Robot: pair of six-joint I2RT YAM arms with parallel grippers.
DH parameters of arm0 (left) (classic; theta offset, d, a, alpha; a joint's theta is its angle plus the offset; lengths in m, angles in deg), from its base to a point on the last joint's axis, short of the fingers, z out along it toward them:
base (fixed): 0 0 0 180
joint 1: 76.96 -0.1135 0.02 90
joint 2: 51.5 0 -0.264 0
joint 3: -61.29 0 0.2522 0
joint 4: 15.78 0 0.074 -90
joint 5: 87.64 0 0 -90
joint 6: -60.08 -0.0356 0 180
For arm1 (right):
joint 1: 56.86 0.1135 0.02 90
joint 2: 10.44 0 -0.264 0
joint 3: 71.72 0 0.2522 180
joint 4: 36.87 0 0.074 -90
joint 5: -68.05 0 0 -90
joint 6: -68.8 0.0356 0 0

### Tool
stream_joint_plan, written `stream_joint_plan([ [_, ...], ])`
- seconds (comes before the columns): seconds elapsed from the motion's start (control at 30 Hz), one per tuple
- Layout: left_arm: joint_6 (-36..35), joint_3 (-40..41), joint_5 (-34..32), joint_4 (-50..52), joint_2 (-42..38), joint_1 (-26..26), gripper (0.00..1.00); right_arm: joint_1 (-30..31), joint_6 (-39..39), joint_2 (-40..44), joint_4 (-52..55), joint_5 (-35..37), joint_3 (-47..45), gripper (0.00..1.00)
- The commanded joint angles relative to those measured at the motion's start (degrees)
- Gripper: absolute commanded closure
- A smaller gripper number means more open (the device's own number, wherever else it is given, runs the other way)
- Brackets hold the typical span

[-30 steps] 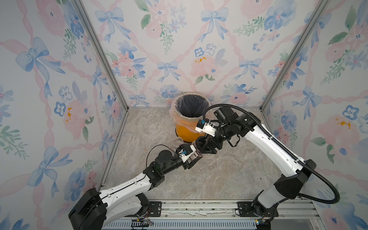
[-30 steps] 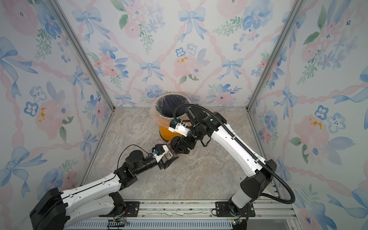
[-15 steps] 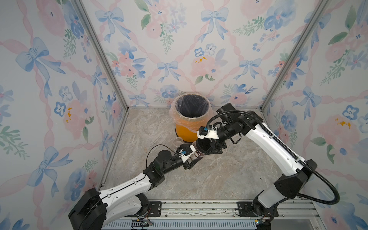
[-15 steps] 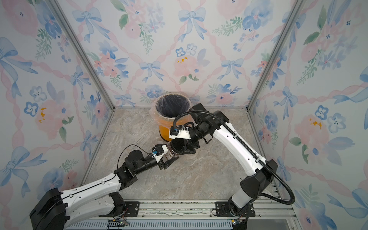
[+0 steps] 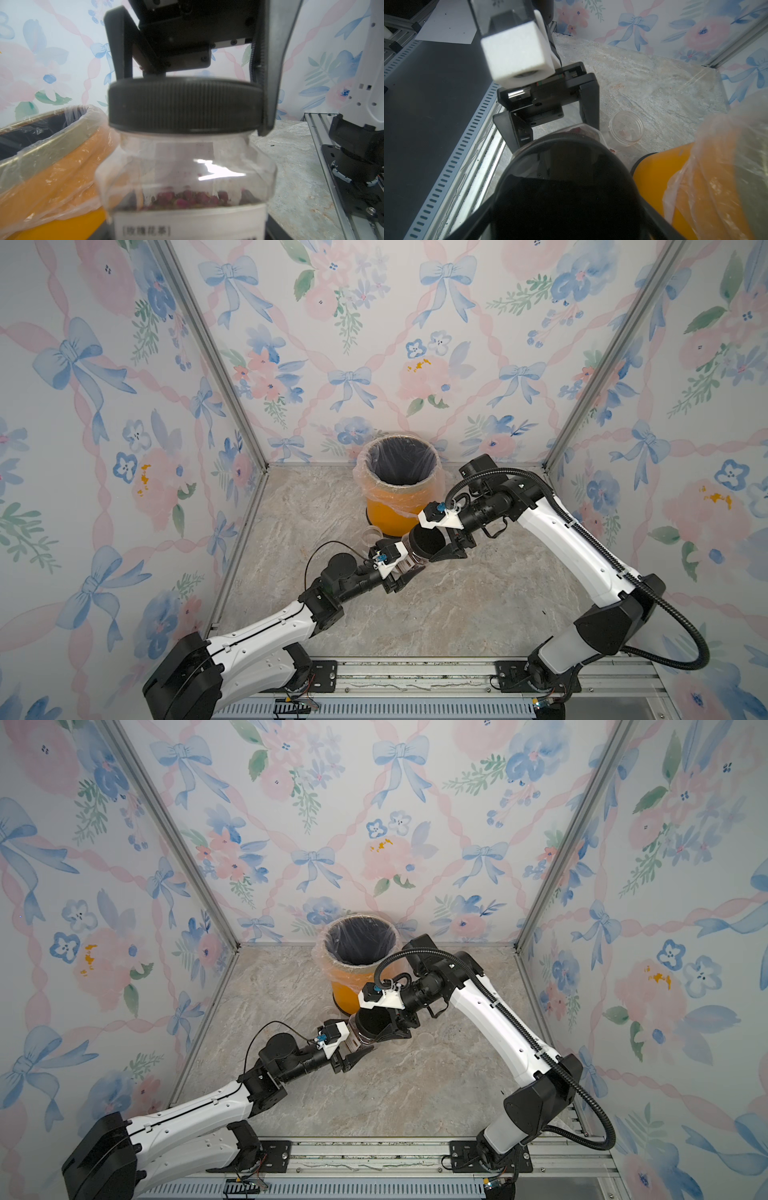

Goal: Empty the moldy dried flower tea in the jars
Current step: Unscrew the lid from the jar.

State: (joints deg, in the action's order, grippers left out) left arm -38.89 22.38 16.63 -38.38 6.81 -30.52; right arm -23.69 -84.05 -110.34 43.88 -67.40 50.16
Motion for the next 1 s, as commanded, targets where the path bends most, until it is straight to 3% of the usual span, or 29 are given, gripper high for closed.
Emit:
stream_joint_plan([
  [0.0,-0.38,-0.94,3.84,0.58,0.14,0.35,0.55,-0.17,-1.66,1.37,-3.28,-5.73,-0.58,0.37],
  [0.1,-0.65,-1.16,2.87,0.53,0.33,0.34,0.55,0.7,-0.25,1.54,-3.51,-3.82,-0.95,0.27],
  [0.17,-0.95,-1.35,1.2,0.57,0.47,0.38,0.55,1.28,4.51,2.26,-6.62,-1.63,-1.81,0.1],
  [0.23,-1.53,-1.47,-0.76,0.53,0.54,0.41,0.56,1.26,7.26,3.54,-8.18,-1.65,-2.97,0.02],
  [0.43,-2.58,-1.7,-7.42,0.53,0.72,0.58,0.56,2.07,25.78,13.28,-24.59,4.82,-13.54,0.03],
  [0.57,-2.83,-1.78,-9.57,0.52,0.91,0.59,0.56,2.85,47.31,18.66,-34.06,14.14,-18.05,0.03],
  [0.67,-3.07,-1.97,-9.93,0.51,1.35,0.69,0.56,3.03,64.4,18.62,-31.43,19.06,-15.24,0.03],
  [0.77,-3.07,-2.24,-9.82,0.44,1.84,0.7,0.57,3.58,76.5,16.32,-24.62,24.28,-10.43,0.03],
  [0.97,-3.33,-2.5,-9.78,0.5,2.03,0.93,0.57,5.04,87.15,10.24,-12.92,31.22,-2.64,0.03],
])
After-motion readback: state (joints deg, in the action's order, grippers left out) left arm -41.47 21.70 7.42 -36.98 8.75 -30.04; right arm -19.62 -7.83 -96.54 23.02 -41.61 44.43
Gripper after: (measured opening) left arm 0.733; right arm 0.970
